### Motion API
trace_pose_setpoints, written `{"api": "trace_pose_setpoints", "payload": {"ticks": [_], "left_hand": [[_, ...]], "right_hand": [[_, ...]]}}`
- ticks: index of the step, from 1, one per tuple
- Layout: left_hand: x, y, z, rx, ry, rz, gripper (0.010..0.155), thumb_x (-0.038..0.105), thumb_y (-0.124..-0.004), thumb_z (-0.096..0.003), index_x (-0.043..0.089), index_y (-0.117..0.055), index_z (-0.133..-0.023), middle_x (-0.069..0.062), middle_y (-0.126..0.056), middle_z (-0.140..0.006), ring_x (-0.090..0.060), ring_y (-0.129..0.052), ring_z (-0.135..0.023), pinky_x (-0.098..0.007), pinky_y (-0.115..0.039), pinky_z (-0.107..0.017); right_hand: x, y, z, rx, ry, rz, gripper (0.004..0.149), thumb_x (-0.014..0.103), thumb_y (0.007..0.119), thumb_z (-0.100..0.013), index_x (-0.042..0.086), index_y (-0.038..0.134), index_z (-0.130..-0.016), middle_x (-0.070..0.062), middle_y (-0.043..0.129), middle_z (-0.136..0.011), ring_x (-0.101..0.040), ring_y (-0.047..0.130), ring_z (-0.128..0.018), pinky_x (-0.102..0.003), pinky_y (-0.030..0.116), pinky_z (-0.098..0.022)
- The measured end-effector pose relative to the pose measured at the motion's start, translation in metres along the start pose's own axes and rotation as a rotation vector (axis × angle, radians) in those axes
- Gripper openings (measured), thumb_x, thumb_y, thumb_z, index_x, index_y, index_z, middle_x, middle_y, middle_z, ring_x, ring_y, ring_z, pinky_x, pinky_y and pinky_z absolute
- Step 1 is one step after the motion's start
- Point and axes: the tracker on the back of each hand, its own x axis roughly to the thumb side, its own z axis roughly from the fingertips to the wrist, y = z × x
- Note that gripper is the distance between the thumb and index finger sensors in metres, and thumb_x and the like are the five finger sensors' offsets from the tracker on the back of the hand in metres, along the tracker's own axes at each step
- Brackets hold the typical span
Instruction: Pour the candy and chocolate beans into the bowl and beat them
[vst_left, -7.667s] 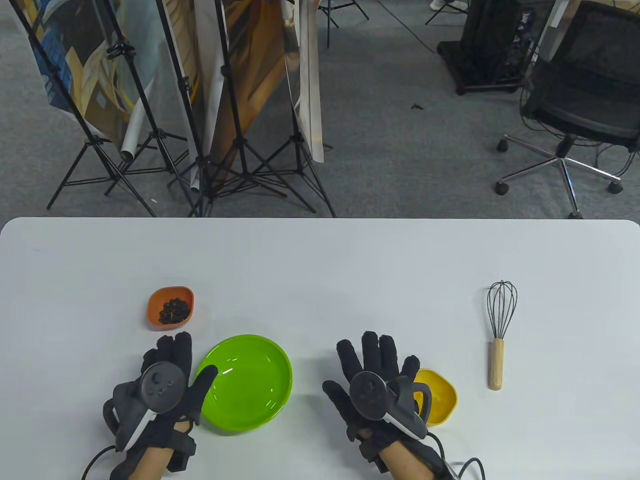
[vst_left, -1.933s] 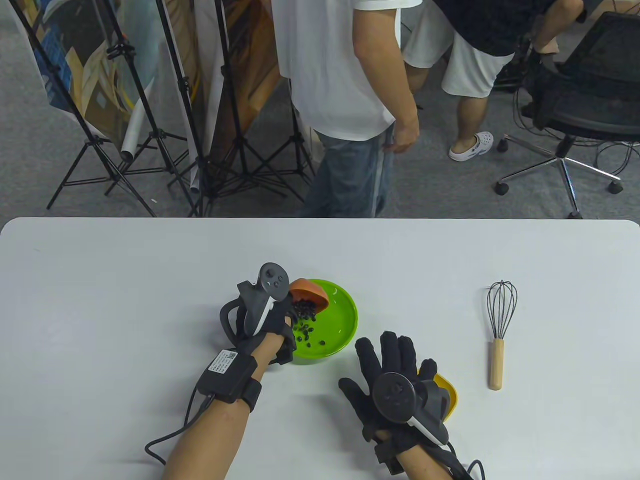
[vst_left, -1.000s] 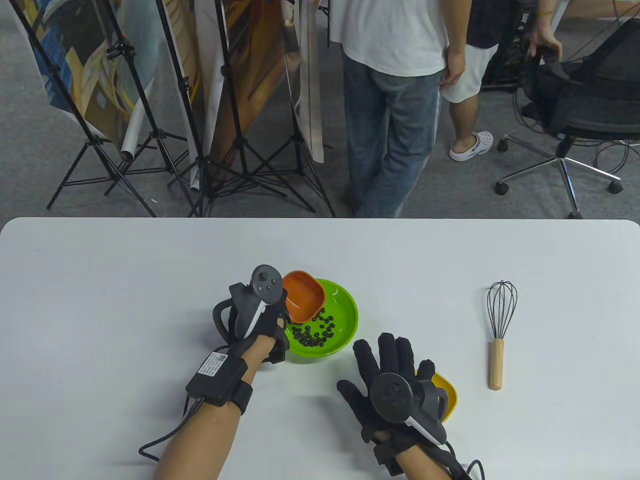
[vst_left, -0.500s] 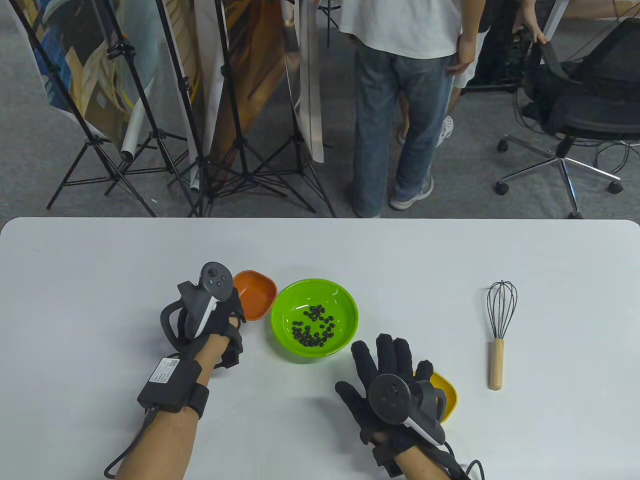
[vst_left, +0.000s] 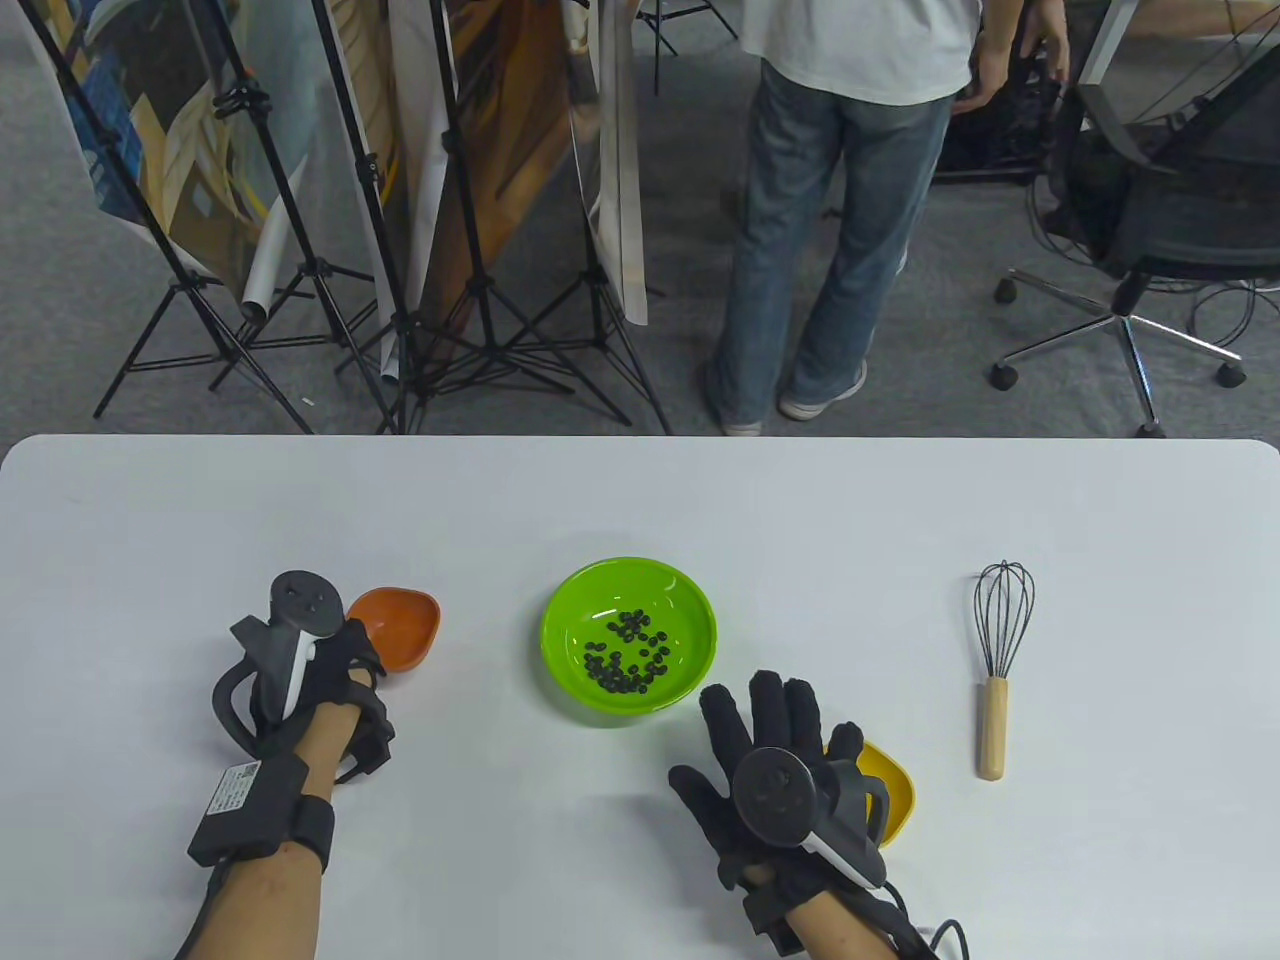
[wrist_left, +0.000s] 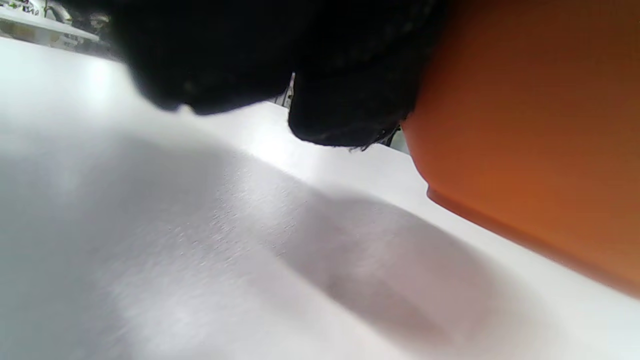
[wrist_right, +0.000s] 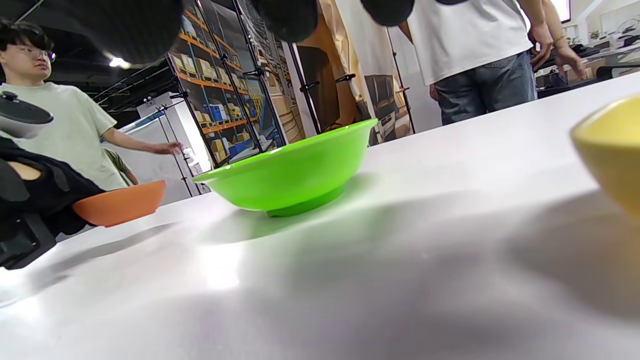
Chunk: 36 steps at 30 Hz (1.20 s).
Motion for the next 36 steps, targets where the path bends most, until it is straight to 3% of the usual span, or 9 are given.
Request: {"api": "trace_pose_setpoints", "payload": {"ticks": [7, 14, 17, 19, 21, 24, 29, 36], "left_hand": [[-0.021, -0.011, 0.001, -0.020, 0.024, -0.016, 0.046, 0.043, -0.082, -0.0408, 0.012, -0.092, -0.074, 0.002, -0.106, -0.032, -0.015, -0.101, -0.010, -0.029, -0.088, -0.002], [-0.025, -0.016, 0.002, -0.041, 0.046, -0.003, 0.048, 0.046, -0.081, -0.0411, 0.013, -0.091, -0.075, 0.000, -0.108, -0.035, -0.016, -0.101, -0.010, -0.029, -0.088, -0.003], [-0.024, -0.013, 0.003, -0.033, 0.042, -0.012, 0.055, 0.052, -0.079, -0.0409, 0.015, -0.087, -0.081, -0.002, -0.107, -0.041, -0.017, -0.102, -0.015, -0.030, -0.088, -0.006], [-0.022, -0.008, 0.006, 0.024, 0.032, -0.042, 0.062, 0.058, -0.077, -0.0399, 0.017, -0.082, -0.086, -0.003, -0.104, -0.053, -0.021, -0.102, -0.024, -0.030, -0.088, -0.010], [-0.018, -0.002, 0.008, 0.071, 0.007, -0.097, 0.069, 0.062, -0.075, -0.0394, 0.022, -0.072, -0.095, -0.008, -0.091, -0.080, -0.030, -0.098, -0.052, -0.033, -0.087, -0.020], [-0.006, 0.011, 0.012, 0.061, -0.028, -0.118, 0.076, 0.065, -0.071, -0.0395, 0.024, -0.059, -0.102, -0.011, -0.071, -0.100, -0.037, -0.083, -0.078, -0.042, -0.083, -0.039], [0.018, 0.027, 0.030, 0.092, -0.112, -0.010, 0.076, 0.064, -0.072, -0.0395, 0.024, -0.059, -0.102, -0.014, -0.059, -0.109, -0.043, -0.070, -0.094, -0.056, -0.078, -0.052], [0.051, 0.031, 0.087, 0.040, -0.325, 0.225, 0.078, 0.064, -0.071, -0.0402, 0.025, -0.055, -0.105, -0.013, -0.051, -0.116, -0.048, -0.052, -0.108, -0.078, -0.058, -0.066]], "right_hand": [[0.001, 0.001, 0.000, 0.008, -0.004, 0.001, 0.078, 0.063, 0.065, -0.049, 0.024, 0.040, -0.112, -0.029, 0.026, -0.113, -0.059, 0.024, -0.101, -0.089, 0.022, -0.050], [0.002, 0.002, 0.000, 0.014, -0.004, 0.001, 0.078, 0.063, 0.065, -0.049, 0.024, 0.040, -0.112, -0.029, 0.027, -0.113, -0.059, 0.024, -0.101, -0.089, 0.022, -0.050], [0.002, 0.002, 0.000, 0.016, -0.003, 0.000, 0.078, 0.063, 0.065, -0.049, 0.024, 0.040, -0.112, -0.029, 0.026, -0.113, -0.059, 0.024, -0.101, -0.089, 0.022, -0.050], [0.002, 0.003, 0.000, 0.017, -0.003, -0.001, 0.078, 0.063, 0.065, -0.049, 0.024, 0.040, -0.112, -0.029, 0.026, -0.113, -0.059, 0.024, -0.101, -0.089, 0.022, -0.050], [0.002, 0.004, 0.000, 0.022, -0.002, 0.000, 0.078, 0.063, 0.065, -0.049, 0.024, 0.040, -0.112, -0.029, 0.026, -0.113, -0.059, 0.024, -0.101, -0.089, 0.022, -0.050], [0.002, 0.005, 0.000, 0.030, -0.002, 0.000, 0.078, 0.063, 0.065, -0.049, 0.024, 0.040, -0.112, -0.029, 0.026, -0.113, -0.059, 0.024, -0.101, -0.089, 0.022, -0.050], [0.000, 0.003, -0.001, 0.023, 0.008, -0.014, 0.078, 0.063, 0.065, -0.049, 0.024, 0.040, -0.112, -0.029, 0.026, -0.113, -0.059, 0.024, -0.101, -0.089, 0.022, -0.050], [-0.009, 0.003, -0.004, 0.027, 0.037, -0.025, 0.078, 0.063, 0.065, -0.049, 0.024, 0.040, -0.112, -0.029, 0.026, -0.113, -0.059, 0.023, -0.101, -0.089, 0.021, -0.050]]}}
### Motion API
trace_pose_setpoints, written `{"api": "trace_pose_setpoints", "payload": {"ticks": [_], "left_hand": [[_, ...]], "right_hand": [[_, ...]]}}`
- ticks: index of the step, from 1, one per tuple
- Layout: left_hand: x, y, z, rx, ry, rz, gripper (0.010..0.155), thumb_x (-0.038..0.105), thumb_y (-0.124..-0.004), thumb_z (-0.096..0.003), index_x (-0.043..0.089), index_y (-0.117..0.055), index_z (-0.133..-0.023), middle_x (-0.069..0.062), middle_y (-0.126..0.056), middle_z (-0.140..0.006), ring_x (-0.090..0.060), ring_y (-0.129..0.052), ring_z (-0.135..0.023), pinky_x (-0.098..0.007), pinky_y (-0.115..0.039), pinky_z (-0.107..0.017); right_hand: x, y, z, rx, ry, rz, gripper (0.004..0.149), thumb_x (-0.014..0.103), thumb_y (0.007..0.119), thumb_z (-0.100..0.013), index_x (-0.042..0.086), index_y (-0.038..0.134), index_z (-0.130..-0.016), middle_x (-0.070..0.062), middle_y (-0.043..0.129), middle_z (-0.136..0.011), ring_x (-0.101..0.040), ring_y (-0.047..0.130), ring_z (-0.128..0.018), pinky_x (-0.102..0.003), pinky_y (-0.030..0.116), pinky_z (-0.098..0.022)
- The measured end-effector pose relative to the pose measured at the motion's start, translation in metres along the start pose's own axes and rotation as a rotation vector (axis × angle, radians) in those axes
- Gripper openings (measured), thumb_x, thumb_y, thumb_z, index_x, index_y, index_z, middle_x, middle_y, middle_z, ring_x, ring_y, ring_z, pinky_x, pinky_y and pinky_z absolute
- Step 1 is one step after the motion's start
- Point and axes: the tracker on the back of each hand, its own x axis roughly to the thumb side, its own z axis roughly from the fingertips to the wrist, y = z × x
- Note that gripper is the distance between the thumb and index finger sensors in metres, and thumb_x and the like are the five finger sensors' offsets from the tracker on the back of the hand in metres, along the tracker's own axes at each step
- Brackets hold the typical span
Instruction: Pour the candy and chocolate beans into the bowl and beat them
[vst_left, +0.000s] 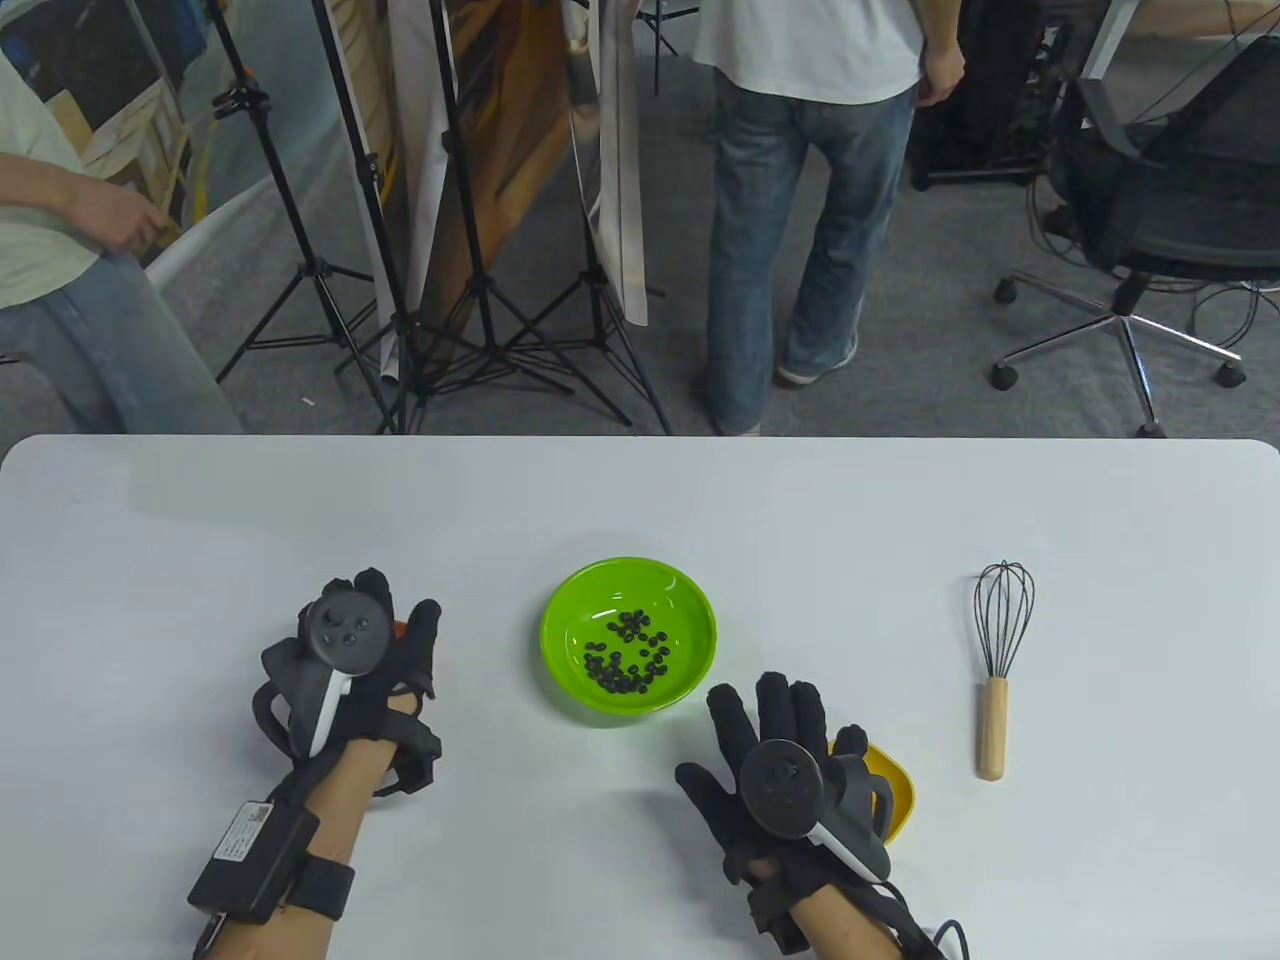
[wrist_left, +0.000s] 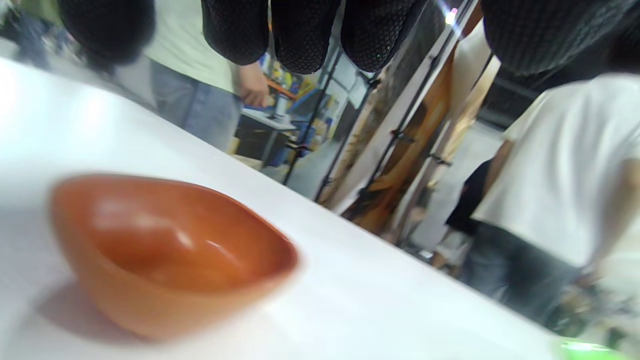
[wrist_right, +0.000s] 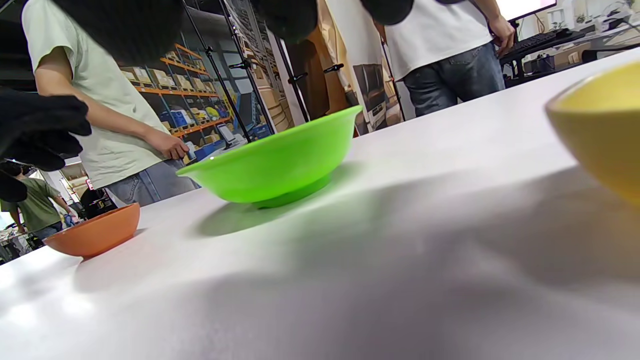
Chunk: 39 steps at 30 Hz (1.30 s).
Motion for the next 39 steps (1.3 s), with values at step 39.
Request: {"api": "trace_pose_setpoints", "payload": {"ticks": [39], "left_hand": [[0.035, -0.031, 0.108, -0.095, -0.421, -0.227, 0.087, 0.071, -0.065, -0.0402, 0.030, -0.039, -0.112, -0.015, -0.035, -0.122, -0.053, -0.033, -0.112, -0.087, -0.043, -0.065]], "right_hand": [[-0.110, -0.052, -0.005, -0.112, 0.310, -0.161, 0.065, 0.042, 0.070, -0.051, 0.017, 0.052, -0.109, -0.032, 0.050, -0.108, -0.058, 0.062, -0.093, -0.072, 0.064, -0.058]]}}
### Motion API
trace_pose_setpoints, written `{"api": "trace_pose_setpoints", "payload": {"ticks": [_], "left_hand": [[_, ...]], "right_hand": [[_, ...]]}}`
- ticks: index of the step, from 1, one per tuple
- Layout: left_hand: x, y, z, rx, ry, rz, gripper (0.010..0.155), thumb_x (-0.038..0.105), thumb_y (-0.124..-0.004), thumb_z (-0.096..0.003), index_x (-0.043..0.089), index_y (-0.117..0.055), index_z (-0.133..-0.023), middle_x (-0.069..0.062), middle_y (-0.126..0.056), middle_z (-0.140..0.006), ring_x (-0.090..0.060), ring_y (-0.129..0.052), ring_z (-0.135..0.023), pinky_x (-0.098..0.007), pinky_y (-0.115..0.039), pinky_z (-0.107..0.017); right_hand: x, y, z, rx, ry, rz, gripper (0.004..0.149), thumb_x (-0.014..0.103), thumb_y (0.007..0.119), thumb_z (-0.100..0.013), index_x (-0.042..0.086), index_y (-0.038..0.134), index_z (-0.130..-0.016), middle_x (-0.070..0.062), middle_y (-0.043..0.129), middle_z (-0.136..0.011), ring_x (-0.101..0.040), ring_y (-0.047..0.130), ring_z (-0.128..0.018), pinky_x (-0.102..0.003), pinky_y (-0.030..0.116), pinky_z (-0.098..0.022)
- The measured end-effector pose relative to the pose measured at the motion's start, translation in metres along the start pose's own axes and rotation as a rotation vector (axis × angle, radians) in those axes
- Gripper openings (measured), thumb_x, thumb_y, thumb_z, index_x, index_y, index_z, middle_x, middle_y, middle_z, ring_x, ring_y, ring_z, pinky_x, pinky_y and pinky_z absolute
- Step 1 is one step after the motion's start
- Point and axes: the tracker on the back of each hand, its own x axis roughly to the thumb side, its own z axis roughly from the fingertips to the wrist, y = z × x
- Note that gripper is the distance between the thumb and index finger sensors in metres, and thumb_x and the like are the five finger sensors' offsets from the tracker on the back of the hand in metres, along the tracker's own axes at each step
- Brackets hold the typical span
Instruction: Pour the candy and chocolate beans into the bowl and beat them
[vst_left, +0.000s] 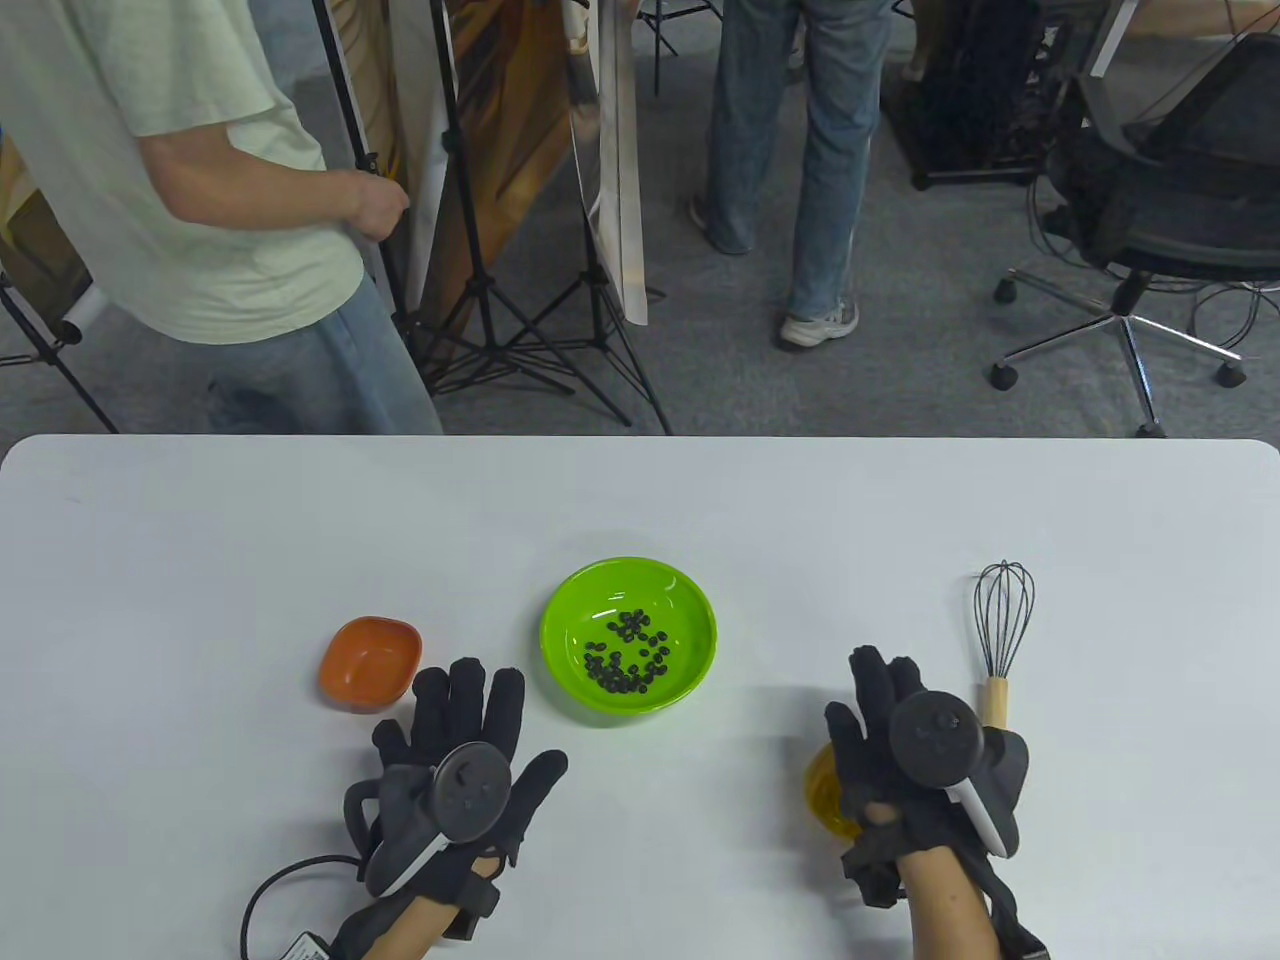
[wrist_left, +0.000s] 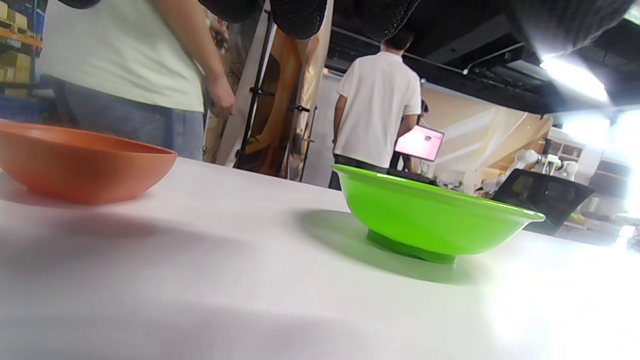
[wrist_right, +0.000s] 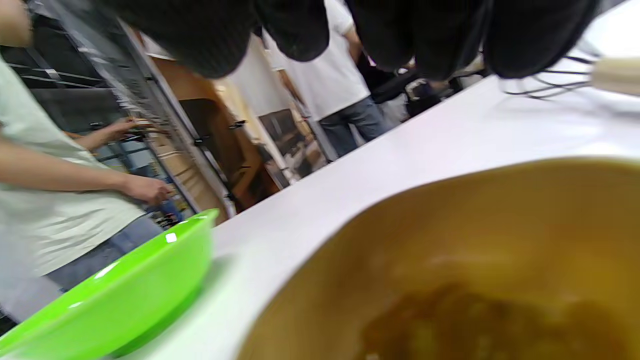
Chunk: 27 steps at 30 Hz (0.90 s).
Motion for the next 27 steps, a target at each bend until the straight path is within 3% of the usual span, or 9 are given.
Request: {"api": "trace_pose_setpoints", "payload": {"ticks": [4, 7, 10, 16, 21, 27], "left_hand": [[0.000, 0.001, 0.002, 0.008, -0.002, -0.006, 0.086, 0.071, -0.066, -0.0402, 0.030, -0.040, -0.112, -0.015, -0.036, -0.121, -0.053, -0.033, -0.112, -0.087, -0.042, -0.064], [0.000, 0.000, 0.002, 0.008, -0.005, -0.010, 0.086, 0.071, -0.066, -0.0402, 0.030, -0.040, -0.112, -0.016, -0.035, -0.121, -0.053, -0.033, -0.112, -0.087, -0.042, -0.064], [0.000, 0.000, 0.003, 0.002, -0.007, -0.025, 0.087, 0.071, -0.066, -0.0404, 0.030, -0.040, -0.112, -0.016, -0.035, -0.121, -0.053, -0.032, -0.112, -0.088, -0.042, -0.064], [0.001, 0.000, 0.004, -0.001, -0.006, -0.038, 0.086, 0.071, -0.065, -0.0403, 0.030, -0.040, -0.112, -0.016, -0.035, -0.121, -0.054, -0.032, -0.111, -0.088, -0.041, -0.064], [0.002, 0.000, 0.005, -0.001, -0.009, -0.047, 0.086, 0.071, -0.065, -0.0405, 0.030, -0.040, -0.112, -0.016, -0.034, -0.121, -0.054, -0.032, -0.111, -0.088, -0.041, -0.064], [0.004, -0.002, 0.006, -0.009, -0.013, -0.057, 0.086, 0.071, -0.065, -0.0406, 0.030, -0.040, -0.112, -0.019, -0.034, -0.121, -0.054, -0.032, -0.111, -0.088, -0.041, -0.064]], "right_hand": [[-0.023, -0.004, -0.007, 0.088, 0.119, 0.012, 0.062, 0.037, 0.072, -0.052, 0.012, 0.057, -0.107, -0.035, 0.059, -0.103, -0.057, 0.074, -0.084, -0.070, 0.071, -0.052], [-0.034, -0.005, -0.008, 0.144, 0.186, 0.000, 0.062, 0.039, 0.075, -0.051, 0.007, 0.065, -0.103, -0.034, 0.077, -0.091, -0.052, 0.089, -0.066, -0.067, 0.078, -0.042], [-0.039, -0.006, -0.008, 0.161, 0.249, 0.049, 0.062, 0.039, 0.081, -0.049, 0.005, 0.071, -0.100, -0.033, 0.080, -0.087, -0.047, 0.093, -0.055, -0.063, 0.082, -0.036], [-0.047, 0.005, -0.011, 0.317, 0.346, 0.126, 0.059, 0.036, 0.089, -0.046, 0.006, 0.077, -0.095, -0.026, 0.085, -0.080, -0.034, 0.098, -0.040, -0.052, 0.088, -0.027], [-0.047, 0.012, -0.014, 0.316, 0.339, 0.133, 0.046, 0.031, 0.088, -0.046, 0.007, 0.087, -0.086, -0.019, 0.096, -0.064, -0.027, 0.100, -0.025, -0.046, 0.090, -0.017], [-0.046, 0.013, -0.015, 0.306, 0.323, 0.124, 0.043, 0.030, 0.089, -0.046, 0.007, 0.090, -0.082, -0.017, 0.099, -0.055, -0.024, 0.099, -0.017, -0.044, 0.089, -0.012]]}}
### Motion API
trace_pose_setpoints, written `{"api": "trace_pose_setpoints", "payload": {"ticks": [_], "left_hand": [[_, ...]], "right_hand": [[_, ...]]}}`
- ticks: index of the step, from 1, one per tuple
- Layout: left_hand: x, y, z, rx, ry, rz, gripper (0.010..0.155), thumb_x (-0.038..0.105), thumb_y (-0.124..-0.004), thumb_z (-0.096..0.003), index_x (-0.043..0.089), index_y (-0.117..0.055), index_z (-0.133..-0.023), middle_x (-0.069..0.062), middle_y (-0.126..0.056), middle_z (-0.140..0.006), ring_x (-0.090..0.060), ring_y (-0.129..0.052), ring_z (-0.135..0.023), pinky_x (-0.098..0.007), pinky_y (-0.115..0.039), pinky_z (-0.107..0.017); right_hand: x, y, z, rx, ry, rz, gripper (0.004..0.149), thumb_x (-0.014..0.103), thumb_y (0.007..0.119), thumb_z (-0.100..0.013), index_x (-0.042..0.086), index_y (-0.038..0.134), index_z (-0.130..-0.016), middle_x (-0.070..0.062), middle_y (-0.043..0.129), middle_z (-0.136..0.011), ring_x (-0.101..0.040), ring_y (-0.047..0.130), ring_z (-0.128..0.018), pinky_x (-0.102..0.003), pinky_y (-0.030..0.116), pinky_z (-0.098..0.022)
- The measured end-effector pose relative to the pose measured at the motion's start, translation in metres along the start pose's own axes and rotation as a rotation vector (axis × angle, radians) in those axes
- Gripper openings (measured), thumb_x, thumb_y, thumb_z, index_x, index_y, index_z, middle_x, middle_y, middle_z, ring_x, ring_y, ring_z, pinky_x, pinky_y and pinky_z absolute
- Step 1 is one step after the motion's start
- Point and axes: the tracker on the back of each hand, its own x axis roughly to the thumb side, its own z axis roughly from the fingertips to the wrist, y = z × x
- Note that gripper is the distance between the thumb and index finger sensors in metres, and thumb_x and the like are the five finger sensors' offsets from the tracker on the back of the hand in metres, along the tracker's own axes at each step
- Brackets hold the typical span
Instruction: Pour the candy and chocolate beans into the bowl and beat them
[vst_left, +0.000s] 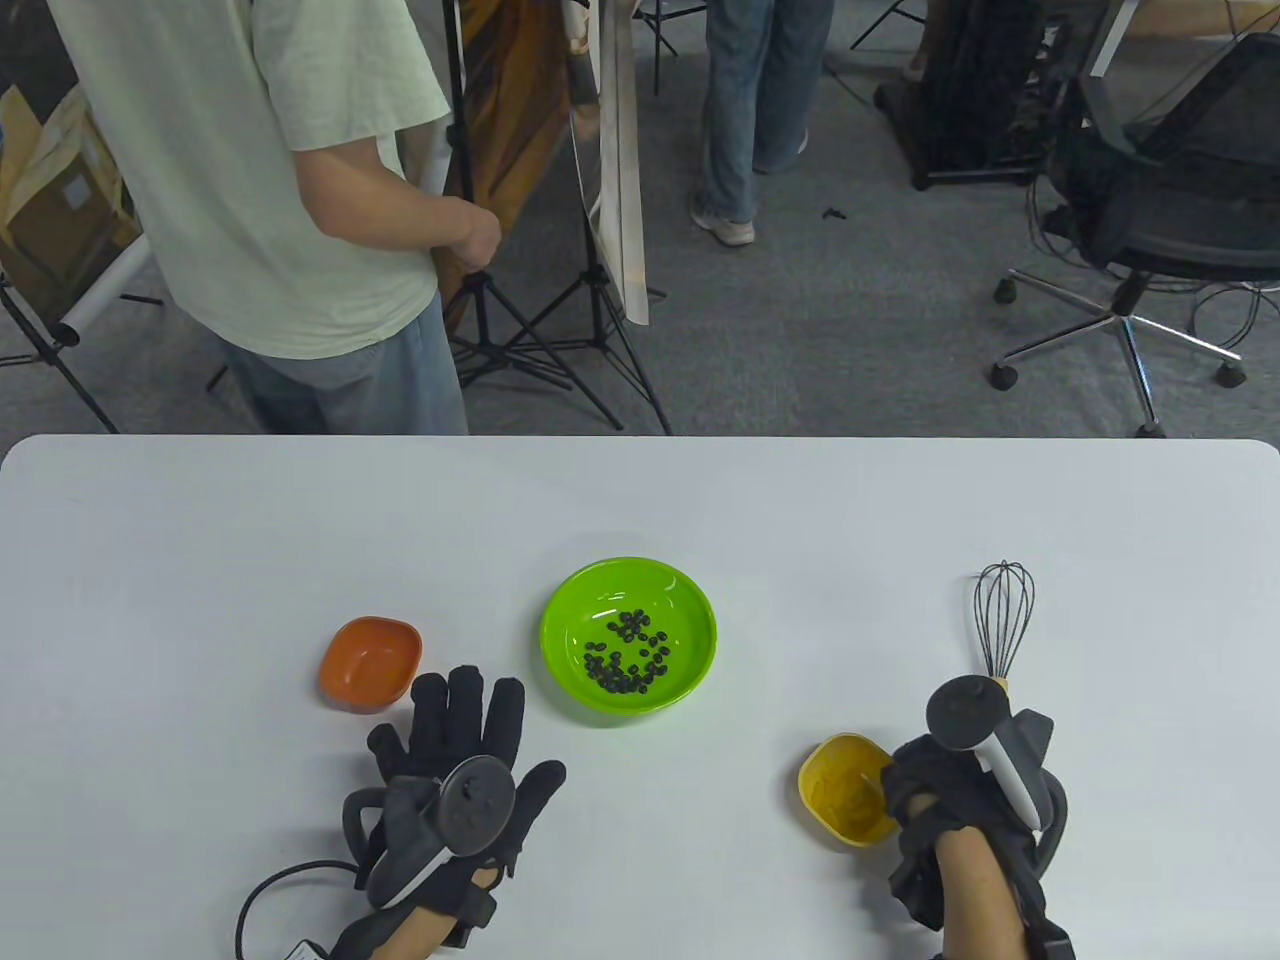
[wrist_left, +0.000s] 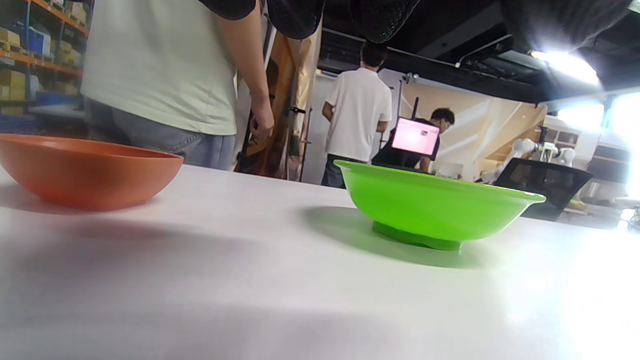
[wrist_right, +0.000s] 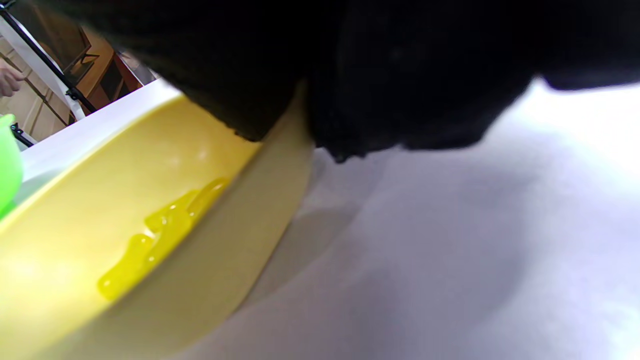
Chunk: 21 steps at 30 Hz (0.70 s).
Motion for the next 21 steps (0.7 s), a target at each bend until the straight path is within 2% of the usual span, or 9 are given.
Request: {"api": "trace_pose_setpoints", "payload": {"ticks": [14, 21], "left_hand": [[0.000, -0.001, 0.001, -0.015, -0.006, 0.001, 0.087, 0.071, -0.065, -0.0406, 0.029, -0.039, -0.112, -0.018, -0.034, -0.121, -0.054, -0.031, -0.111, -0.088, -0.040, -0.064], [-0.004, 0.002, 0.002, -0.003, -0.001, 0.009, 0.086, 0.071, -0.065, -0.0405, 0.029, -0.040, -0.112, -0.018, -0.034, -0.121, -0.054, -0.031, -0.111, -0.088, -0.040, -0.064]], "right_hand": [[0.011, -0.003, 0.001, -0.055, -0.086, -0.115, 0.041, 0.029, 0.091, -0.044, 0.003, 0.093, -0.076, -0.015, 0.101, -0.045, -0.019, 0.098, -0.010, -0.042, 0.090, -0.008], [0.042, -0.010, 0.006, -0.107, -0.146, -0.096, 0.041, 0.030, 0.091, -0.043, 0.001, 0.095, -0.072, -0.014, 0.102, -0.041, -0.018, 0.098, -0.007, -0.041, 0.091, -0.005]]}}
